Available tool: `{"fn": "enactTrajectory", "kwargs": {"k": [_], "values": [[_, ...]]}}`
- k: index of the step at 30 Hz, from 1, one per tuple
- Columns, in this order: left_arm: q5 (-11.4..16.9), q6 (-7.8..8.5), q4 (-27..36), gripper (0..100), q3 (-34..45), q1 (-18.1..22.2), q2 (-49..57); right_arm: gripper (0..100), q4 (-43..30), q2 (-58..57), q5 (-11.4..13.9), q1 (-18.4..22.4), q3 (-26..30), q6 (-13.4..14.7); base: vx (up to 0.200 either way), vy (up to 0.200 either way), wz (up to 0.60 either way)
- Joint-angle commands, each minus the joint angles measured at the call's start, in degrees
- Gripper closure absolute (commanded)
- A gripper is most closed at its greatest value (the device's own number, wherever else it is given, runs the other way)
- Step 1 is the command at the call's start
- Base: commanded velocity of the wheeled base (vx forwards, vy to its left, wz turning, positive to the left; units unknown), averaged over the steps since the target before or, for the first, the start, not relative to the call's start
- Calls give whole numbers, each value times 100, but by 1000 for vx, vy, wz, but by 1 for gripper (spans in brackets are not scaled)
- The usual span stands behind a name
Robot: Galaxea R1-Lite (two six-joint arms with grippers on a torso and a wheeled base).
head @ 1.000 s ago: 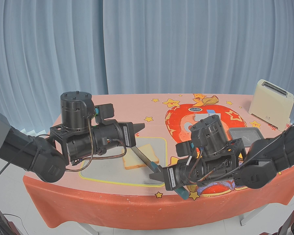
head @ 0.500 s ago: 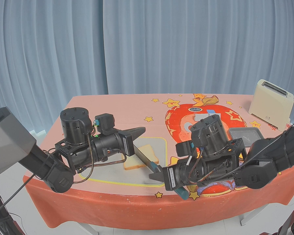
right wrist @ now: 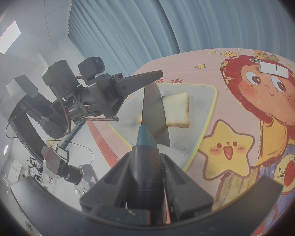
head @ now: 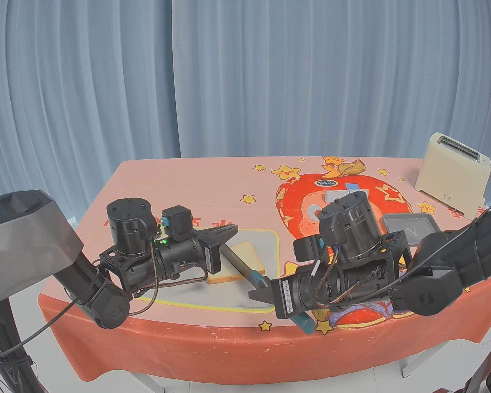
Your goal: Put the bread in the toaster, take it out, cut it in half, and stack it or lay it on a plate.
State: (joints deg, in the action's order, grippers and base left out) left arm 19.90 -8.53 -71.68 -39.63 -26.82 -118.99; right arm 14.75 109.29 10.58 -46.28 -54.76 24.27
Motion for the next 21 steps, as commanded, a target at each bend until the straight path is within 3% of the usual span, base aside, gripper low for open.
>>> {"fn": "enactTrajectory", "kwargs": {"k": [1,21], "values": [[-12,89,5,100,34,36,-151,100,10,-4,-3,5,0,-1,0,0,0],[-21,45,31,100,-159,-25,-212,100,10,31,-135,13,0,-1,0,0,0]]}}
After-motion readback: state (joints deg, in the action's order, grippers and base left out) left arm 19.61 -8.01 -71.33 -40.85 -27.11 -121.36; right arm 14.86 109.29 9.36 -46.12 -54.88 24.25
